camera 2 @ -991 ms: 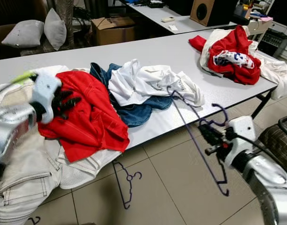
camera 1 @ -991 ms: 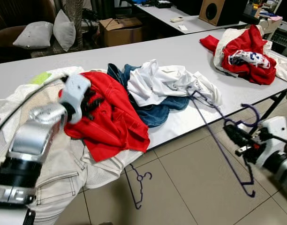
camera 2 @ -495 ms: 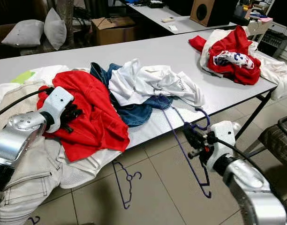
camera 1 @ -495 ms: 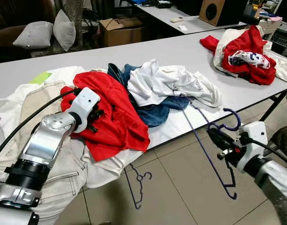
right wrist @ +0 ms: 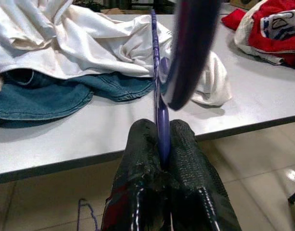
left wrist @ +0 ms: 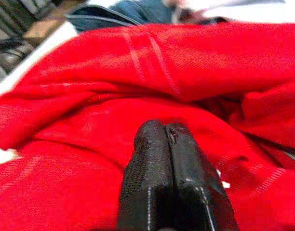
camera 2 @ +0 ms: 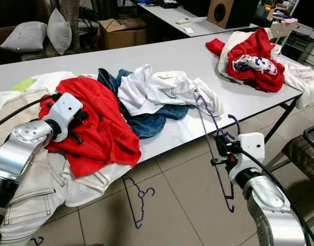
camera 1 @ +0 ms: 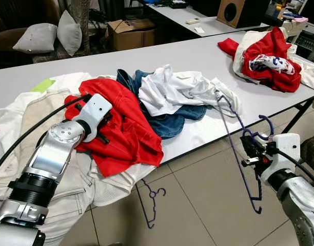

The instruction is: Hang hanger

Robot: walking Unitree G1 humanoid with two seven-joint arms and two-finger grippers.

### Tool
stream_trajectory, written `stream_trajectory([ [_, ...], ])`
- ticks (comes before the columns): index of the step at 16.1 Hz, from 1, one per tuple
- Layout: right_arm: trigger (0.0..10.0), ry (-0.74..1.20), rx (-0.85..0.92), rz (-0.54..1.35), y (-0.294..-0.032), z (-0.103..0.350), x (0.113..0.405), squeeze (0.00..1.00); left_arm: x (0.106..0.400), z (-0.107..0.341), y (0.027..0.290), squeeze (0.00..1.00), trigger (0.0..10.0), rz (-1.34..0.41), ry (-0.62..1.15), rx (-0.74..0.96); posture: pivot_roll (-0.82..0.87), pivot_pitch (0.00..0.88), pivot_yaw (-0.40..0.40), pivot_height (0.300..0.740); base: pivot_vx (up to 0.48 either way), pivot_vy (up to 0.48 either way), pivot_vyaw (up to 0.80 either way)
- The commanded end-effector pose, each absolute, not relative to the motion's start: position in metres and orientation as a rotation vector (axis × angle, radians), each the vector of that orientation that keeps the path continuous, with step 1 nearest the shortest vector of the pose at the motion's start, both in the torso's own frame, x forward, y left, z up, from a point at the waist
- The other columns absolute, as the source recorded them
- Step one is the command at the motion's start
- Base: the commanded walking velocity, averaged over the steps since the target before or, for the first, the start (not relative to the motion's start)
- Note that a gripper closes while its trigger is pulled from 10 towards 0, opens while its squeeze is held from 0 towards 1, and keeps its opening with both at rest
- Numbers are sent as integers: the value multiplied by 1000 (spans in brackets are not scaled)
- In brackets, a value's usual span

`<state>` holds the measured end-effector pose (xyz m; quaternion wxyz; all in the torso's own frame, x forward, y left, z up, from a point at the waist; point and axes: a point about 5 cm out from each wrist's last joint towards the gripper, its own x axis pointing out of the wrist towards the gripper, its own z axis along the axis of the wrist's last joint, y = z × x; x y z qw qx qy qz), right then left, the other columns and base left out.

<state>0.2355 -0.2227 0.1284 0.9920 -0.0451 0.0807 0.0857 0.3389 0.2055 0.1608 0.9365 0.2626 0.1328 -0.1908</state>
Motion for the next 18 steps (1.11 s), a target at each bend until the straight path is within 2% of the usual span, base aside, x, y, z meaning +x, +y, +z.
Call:
stream_trajectory([
  [1, 10000, 156, -98, 146, -226, 129, 235, 0, 345, 177, 211, 0, 0, -331, 196, 508, -106, 0, -26, 740, 0, 0, 0],
  [2, 10000, 156, -98, 144, -226, 129, 235, 0, 347, 183, 214, 0, 0, -310, 169, 490, -105, 0, -28, 740, 0, 0, 0],
  [4, 10000, 148, -103, 127, -230, 130, 237, 0, 357, 230, 234, 0, 0, -145, -59, 469, -106, 0, -27, 740, 0, 0, 0],
  [5, 10000, 146, -104, 125, -231, 130, 237, 0, 357, 238, 237, 0, 0, -128, -97, 466, -106, 0, -27, 740, 0, 0, 0],
  [6, 10000, 151, -105, 170, -230, 131, 234, 0, 354, 250, 231, 0, 0, -250, -123, 329, -101, 0, -27, 740, 0, 0, 0],
  [7, 10000, 155, -99, 215, -228, 132, 232, 0, 348, 241, 219, 0, 10000, -410, -44, 330, -101, 0, -27, 740, 0, 0, 0],
  [8, 10000, 158, -88, 245, -228, 133, 229, 0, 338, 231, 207, 0, 10000, -555, 8, 342, -103, 0, -24, 740, 0, 0, 0],
  [9, 10000, 161, -89, 257, -229, 134, 228, 0, 333, 226, 201, 263, 10000, -609, 29, 335, -103, 0, -24, 740, 0, 0, 0],
  [10, 10000, 165, -84, 279, -232, 135, 225, 0, 322, 212, 190, 1000, 10000, -710, 95, 302, -103, 0, -21, 740, 0, 0, 0],
  [13, 10000, 180, -77, 331, -239, 138, 218, 0, 302, 181, 176, 1000, 10000, -804, 225, 338, -103, 0, -23, 740, 0, 0, 0],
  [15, 10000, 187, -71, 330, -242, 138, 215, 0, 297, 180, 173, 1000, 10000, -809, 251, 329, -104, 0, -23, 740, 0, 0, 0],
  [18, 10000, 192, -65, 339, -241, 138, 213, 0, 299, 174, 177, 1000, 10000, -701, 243, 409, -106, 0, -24, 740, 0, 0, 0],
])
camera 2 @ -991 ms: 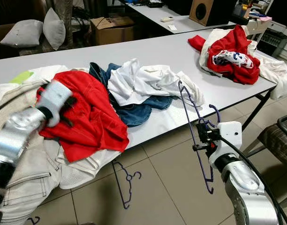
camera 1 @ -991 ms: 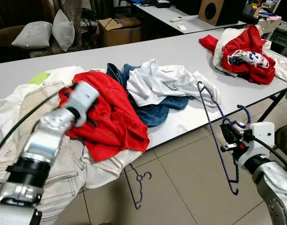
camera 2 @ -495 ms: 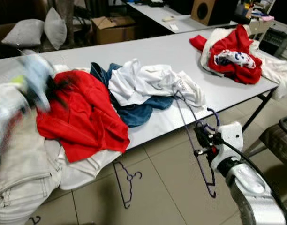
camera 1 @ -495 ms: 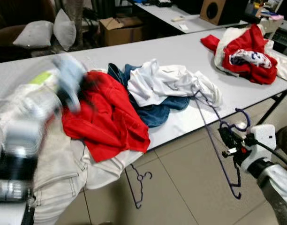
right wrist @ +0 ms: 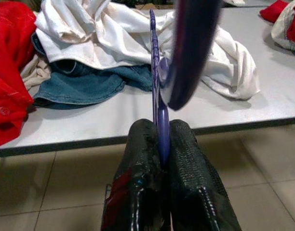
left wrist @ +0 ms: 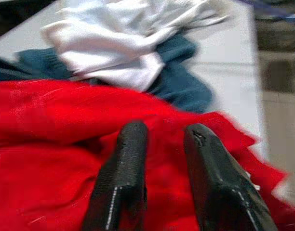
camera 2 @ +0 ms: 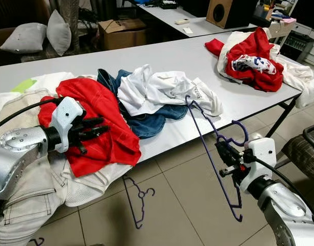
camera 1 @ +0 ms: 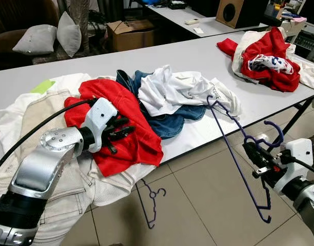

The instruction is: Hang hanger

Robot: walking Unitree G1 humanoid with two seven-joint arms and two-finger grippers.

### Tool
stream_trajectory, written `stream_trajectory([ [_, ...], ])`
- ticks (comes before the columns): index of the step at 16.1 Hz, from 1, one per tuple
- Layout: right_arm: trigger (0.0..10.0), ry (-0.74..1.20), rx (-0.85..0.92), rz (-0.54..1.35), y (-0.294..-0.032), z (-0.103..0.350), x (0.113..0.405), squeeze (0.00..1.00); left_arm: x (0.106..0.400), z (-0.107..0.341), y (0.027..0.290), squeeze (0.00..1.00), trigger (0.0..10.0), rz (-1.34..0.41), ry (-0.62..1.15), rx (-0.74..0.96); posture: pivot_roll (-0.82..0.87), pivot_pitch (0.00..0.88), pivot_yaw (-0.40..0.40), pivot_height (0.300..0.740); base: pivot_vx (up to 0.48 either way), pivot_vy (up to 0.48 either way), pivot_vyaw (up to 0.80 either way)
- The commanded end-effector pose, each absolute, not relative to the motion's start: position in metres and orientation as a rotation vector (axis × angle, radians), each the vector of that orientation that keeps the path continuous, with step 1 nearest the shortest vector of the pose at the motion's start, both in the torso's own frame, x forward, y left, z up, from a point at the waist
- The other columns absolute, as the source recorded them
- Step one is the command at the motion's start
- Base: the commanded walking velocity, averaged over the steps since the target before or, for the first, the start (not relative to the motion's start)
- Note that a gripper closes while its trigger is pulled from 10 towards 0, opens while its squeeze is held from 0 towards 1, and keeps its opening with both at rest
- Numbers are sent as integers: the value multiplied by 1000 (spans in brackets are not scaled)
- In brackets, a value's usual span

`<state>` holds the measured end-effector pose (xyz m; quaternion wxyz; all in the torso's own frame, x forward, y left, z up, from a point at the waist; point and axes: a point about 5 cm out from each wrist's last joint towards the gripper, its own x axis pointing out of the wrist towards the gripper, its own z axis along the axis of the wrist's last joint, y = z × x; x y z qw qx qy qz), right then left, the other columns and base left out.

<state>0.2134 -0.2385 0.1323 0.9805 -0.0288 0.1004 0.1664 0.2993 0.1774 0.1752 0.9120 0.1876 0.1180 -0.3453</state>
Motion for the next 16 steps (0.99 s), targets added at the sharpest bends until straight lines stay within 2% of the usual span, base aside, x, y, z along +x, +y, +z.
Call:
stream_trajectory([
  [1, 10000, 193, -62, 343, -240, 138, 212, 0, 300, 173, 177, 1000, 10000, -670, 234, 436, -106, 0, -24, 740, 0, 0, 0],
  [2, 10000, 194, -58, 347, -239, 137, 212, 0, 300, 171, 175, 533, 10000, -670, 238, 433, -106, 0, -24, 740, 0, 0, 0],
  [3, 10000, 196, -54, 351, -238, 137, 212, 0, 297, 169, 169, 0, 10000, -690, 249, 403, -106, 0, -24, 740, 0, 0, 0],
  [4, 10000, 199, -49, 354, -237, 136, 212, 0, 291, 163, 158, 0, 10000, -735, 266, 333, -103, 0, -25, 740, 0, 0, 0],
  [8, 10000, 202, -44, 356, -236, 136, 212, 0, 287, 154, 149, 0, 10000, -760, 285, 262, -103, 0, -24, 740, 0, 0, 0],
  [11, 10000, 200, -44, 358, -235, 136, 211, 0, 297, 141, 146, 0, 10000, -663, 279, 432, -117, 0, -17, 740, 0, 0, 0],
  [12, 10000, 200, -43, 358, -235, 136, 211, 0, 300, 142, 147, 0, 6118, -630, 267, 456, -120, 0, -17, 740, 0, 0, 0],
  [14, 10000, 201, -43, 358, -234, 136, 210, 0, 303, 144, 150, 0, 0, -583, 243, 485, -121, 0, -18, 740, 0, 0, 0],
  [16, 10000, 202, -43, 363, -232, 134, 210, 0, 306, 147, 153, 0, 0, -544, 203, 547, -119, 0, -21, 740, 0, 0, 0],
])
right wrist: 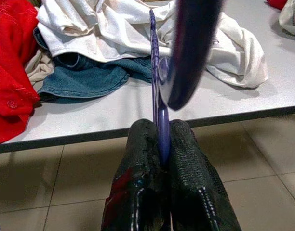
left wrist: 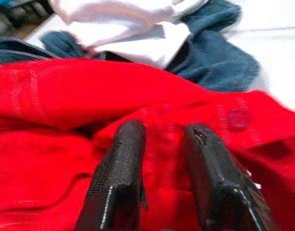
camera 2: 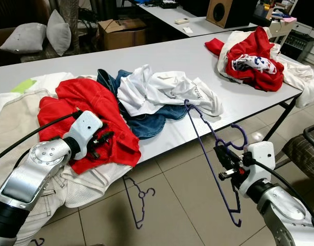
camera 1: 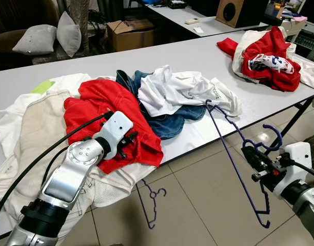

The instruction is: Hang hanger

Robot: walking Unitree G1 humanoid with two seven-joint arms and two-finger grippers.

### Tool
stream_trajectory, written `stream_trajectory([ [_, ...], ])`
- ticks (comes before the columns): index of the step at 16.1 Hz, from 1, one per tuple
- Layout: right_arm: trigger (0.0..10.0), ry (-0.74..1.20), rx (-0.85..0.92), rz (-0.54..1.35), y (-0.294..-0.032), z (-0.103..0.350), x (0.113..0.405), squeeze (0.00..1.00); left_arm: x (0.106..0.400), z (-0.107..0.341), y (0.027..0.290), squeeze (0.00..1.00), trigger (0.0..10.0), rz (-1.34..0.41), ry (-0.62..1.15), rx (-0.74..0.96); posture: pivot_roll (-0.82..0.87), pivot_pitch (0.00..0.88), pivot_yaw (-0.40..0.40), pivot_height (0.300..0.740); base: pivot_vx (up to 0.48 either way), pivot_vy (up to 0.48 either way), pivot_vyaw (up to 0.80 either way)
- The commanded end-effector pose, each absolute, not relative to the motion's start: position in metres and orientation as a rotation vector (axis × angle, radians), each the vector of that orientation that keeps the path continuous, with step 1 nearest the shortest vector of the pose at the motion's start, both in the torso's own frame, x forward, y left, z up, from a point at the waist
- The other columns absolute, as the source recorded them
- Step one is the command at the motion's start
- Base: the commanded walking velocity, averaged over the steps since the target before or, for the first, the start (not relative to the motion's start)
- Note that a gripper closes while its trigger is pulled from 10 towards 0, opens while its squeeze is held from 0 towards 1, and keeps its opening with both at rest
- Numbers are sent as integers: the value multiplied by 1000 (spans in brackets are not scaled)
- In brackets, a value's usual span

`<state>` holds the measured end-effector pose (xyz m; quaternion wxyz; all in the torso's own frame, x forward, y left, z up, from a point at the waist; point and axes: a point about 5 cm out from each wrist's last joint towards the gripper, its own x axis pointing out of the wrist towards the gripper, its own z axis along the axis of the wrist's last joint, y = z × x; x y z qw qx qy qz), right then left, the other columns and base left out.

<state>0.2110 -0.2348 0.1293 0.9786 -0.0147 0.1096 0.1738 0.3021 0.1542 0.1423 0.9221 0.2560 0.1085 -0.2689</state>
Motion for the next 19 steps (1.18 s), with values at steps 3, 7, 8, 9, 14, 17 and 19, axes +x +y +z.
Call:
stream_trajectory([
  [3, 10000, 200, -44, 367, -231, 134, 211, 0, 305, 145, 157, 0, 0, -549, 177, 653, -117, 0, -22, 740, 0, 0, 0],
  [7, 10000, 200, -41, 368, -231, 133, 211, 0, 301, 147, 150, 0, 0, -594, 150, 517, -114, 0, -25, 740, 0, 0, 0],
  [8, 10000, 201, -41, 368, -231, 133, 212, 0, 300, 148, 148, 0, 0, -606, 140, 464, -114, 0, -25, 740, 0, 0, 0],
  [9, 10000, 201, -40, 368, -230, 133, 212, 0, 300, 148, 150, 0, 0, -605, 140, 476, -115, 0, -25, 740, 0, 0, 0],
  [14, 10000, 200, -39, 371, -230, 133, 213, 0, 310, 164, 154, 0, 10000, -520, 22, 338, -118, 0, -28, 740, 0, 0, 0],
  [17, 10000, 201, -39, 371, -231, 133, 213, 0, 307, 155, 156, 1000, 10000, -554, 87, 362, -122, 0, -27, 740, 0, 0, 0],
  [19, 10000, 207, -40, 375, -231, 133, 213, 0, 306, 150, 157, 1000, 10000, -561, 106, 368, -123, 0, -28, 740, 0, 0, 0],
])
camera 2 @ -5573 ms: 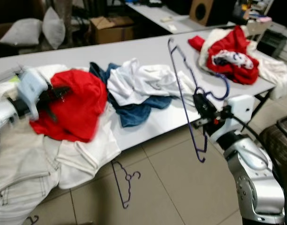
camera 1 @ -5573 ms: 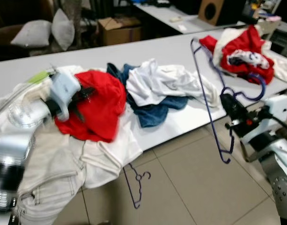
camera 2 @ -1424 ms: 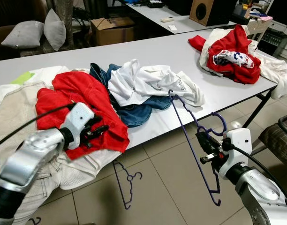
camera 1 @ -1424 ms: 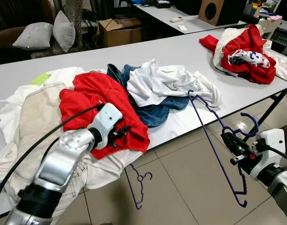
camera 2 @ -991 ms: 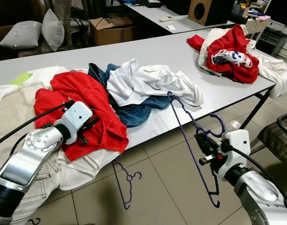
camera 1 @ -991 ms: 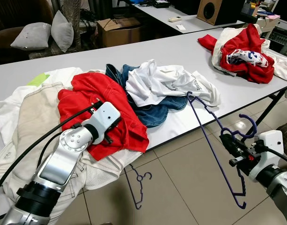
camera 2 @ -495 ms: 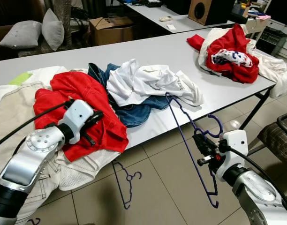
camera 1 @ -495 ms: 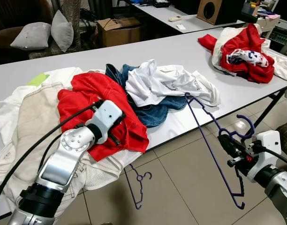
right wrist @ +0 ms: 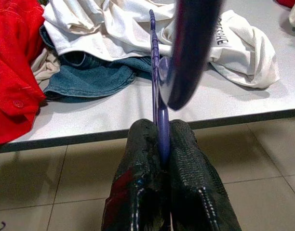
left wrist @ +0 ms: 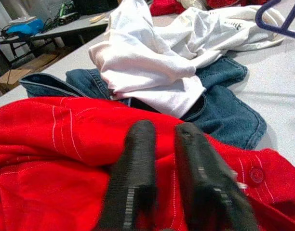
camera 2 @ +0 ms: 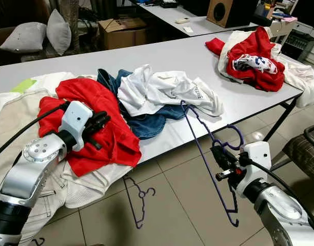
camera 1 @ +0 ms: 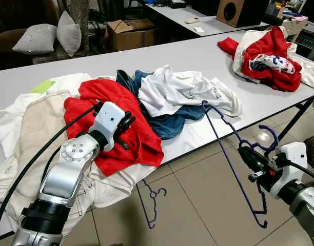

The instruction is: Hang hanger

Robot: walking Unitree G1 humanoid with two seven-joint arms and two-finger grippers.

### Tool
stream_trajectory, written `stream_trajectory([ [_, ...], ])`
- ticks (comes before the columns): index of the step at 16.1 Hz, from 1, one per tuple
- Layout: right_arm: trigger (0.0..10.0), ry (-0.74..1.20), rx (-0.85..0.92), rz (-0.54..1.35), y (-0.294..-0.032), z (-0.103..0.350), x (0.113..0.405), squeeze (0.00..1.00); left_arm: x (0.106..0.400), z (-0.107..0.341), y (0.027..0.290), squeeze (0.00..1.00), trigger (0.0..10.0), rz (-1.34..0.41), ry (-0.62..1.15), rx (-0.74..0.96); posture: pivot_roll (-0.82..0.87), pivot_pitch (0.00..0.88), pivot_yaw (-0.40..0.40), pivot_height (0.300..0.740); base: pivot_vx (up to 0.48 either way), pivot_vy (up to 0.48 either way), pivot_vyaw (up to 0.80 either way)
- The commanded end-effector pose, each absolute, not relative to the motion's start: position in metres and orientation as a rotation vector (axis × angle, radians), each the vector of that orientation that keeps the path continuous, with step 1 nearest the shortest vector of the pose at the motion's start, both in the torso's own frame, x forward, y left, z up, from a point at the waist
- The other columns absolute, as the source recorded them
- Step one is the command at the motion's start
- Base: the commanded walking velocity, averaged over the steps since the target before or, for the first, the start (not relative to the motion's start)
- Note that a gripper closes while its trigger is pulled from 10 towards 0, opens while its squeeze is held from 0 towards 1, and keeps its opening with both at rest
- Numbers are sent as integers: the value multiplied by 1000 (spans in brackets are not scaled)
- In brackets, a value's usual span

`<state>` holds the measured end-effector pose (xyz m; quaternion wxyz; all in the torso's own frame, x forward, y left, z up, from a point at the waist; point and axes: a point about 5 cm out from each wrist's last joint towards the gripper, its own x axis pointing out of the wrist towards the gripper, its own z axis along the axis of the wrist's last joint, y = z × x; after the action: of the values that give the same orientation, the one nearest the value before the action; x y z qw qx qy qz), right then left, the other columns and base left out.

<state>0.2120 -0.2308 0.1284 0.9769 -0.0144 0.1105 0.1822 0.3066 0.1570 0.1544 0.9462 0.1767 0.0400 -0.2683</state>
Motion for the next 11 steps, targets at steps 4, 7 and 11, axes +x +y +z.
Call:
stream_trajectory([
  [4, 10000, 263, -139, 309, -232, 120, 216, 0, 306, 141, 158, 1000, 10000, -554, 133, 401, -125, 0, -28, 740, 0, 0, 0],
  [7, 10000, 251, -147, 254, -232, 118, 217, 0, 305, 135, 157, 1000, 10000, -564, 150, 423, -128, 0, -26, 740, 0, 0, 0],
  [11, 10000, 250, -152, 244, -232, 116, 218, 0, 306, 127, 157, 941, 10000, -566, 186, 480, -133, 0, -26, 740, 0, 0, 0],
])
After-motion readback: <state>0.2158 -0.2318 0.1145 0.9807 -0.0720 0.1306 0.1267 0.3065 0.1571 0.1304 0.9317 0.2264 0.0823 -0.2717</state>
